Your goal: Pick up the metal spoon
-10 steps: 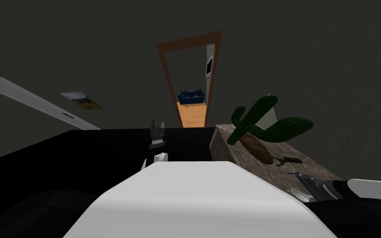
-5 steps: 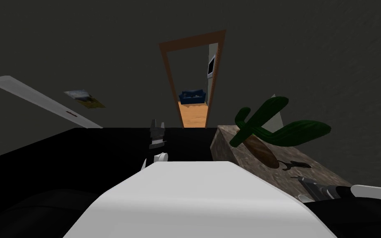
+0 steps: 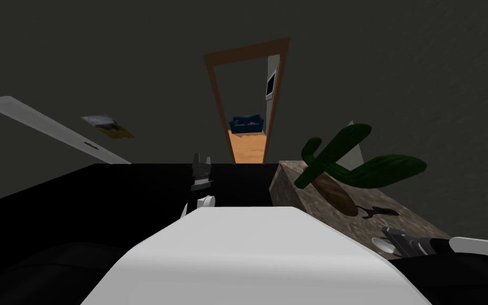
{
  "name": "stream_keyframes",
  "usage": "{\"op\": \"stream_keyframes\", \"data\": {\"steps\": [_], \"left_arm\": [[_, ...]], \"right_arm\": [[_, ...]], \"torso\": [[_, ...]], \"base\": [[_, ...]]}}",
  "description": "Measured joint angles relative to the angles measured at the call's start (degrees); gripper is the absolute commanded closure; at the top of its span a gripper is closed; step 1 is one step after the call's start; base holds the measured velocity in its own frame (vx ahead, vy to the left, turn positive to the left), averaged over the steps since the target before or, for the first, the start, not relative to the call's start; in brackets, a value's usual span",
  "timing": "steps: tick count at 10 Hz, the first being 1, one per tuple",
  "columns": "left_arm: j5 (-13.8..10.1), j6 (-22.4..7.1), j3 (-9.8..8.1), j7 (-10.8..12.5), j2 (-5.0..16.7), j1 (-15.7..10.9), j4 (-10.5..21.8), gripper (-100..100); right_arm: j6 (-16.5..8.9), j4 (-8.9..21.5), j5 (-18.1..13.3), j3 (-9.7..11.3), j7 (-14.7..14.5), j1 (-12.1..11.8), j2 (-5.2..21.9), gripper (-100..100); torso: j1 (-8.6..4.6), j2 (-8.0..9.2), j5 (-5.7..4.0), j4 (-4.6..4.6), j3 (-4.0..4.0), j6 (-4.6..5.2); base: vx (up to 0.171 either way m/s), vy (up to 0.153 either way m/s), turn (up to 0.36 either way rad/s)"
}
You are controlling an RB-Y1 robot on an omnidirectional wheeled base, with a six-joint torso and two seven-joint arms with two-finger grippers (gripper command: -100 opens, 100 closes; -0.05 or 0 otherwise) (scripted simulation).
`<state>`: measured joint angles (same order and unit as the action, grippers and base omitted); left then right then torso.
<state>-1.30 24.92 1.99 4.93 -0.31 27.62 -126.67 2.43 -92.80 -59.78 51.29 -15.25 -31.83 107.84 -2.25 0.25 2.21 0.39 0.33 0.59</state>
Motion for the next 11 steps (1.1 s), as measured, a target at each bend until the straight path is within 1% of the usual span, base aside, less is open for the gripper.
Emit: {"op": "stream_keyframes", "data": {"steps": [1,2,3,4,5,6,7,8,9,10,11], "left_arm": [[0.0,0.0,0.0,0.0,0.0,0.0,0.0,0],[0.0,0.0,0.0,0.0,0.0,0.0,0.0,0],[0.0,0.0,0.0,0.0,0.0,0.0,0.0,0],[0.0,0.0,0.0,0.0,0.0,0.0,0.0,0],[0.0,0.0,0.0,0.0,0.0,0.0,0.0,0],[0.0,0.0,0.0,0.0,0.0,0.0,0.0,0],[0.0,0.0,0.0,0.0,0.0,0.0,0.0,0],[0.0,0.0,0.0,0.0,0.0,0.0,0.0,0],[0.0,0.0,0.0,0.0,0.0,0.0,0.0,0],[0.0,0.0,0.0,0.0,0.0,0.0,0.0,0],[0.0,0.0,0.0,0.0,0.0,0.0,0.0,0]], "right_arm": [[0.0,0.0,0.0,0.0,0.0,0.0,0.0,0],[-0.01,0.0,0.0,-0.01,0.0,0.0,0.0,100],[-0.19,-1.2,-3.09,1.69,3.01,1.96,1.27,100],[-0.23,-1.65,-4.26,1.45,4.87,1.87,1.83,100],[-0.11,-1.63,-2.93,0.52,3.92,1.03,1.97,100],[-0.05,-1.6,-1.41,0.07,2.34,0.61,1.99,100],[-0.1,-2.76,-1.51,-0.1,2.65,0.74,3.4,100],[0.18,-3.39,-4.24,-1.59,5.38,-0.02,4.33,100],[0.15,-3.91,-2.99,-1.07,4.83,0.56,5.06,100],[0.03,-4.11,-1.32,-0.54,3.31,1.0,5.32,100],[0.01,-4.16,-1.15,-0.52,3.04,1.04,5.32,0]], "torso": [[0.0,0.01,0.0,0.0,0.0,0.0],[0.0,0.01,0.0,0.0,0.01,0.01],[-0.05,0.08,0.03,0.02,0.04,0.03],[-0.1,0.14,-0.01,0.03,0.08,0.05],[-0.09,0.12,-0.02,0.03,0.07,0.04],[-0.05,0.08,-0.02,0.02,0.05,0.03],[-0.04,0.1,0.03,0.03,0.06,0.04],[-0.12,0.17,0.0,0.04,0.1,0.05],[-0.14,0.16,-0.02,0.05,0.1,0.04],[-0.09,0.11,-0.03,0.03,0.07,0.03],[-0.09,0.09,-0.02,0.02,0.06,0.05]], "base": [[0.0,0.0,0.0],[-0.025,-0.026,-0.085],[-0.033,-0.033,-0.053],[-0.019,-0.019,-0.007],[-0.005,-0.009,0.003],[-0.02,-0.018,-0.092],[-0.042,-0.042,-0.115],[-0.03,-0.041,-0.027],[-0.011,-0.019,0.011],[0.0,0.0,0.0],[0.0,0.0,0.0]]}}
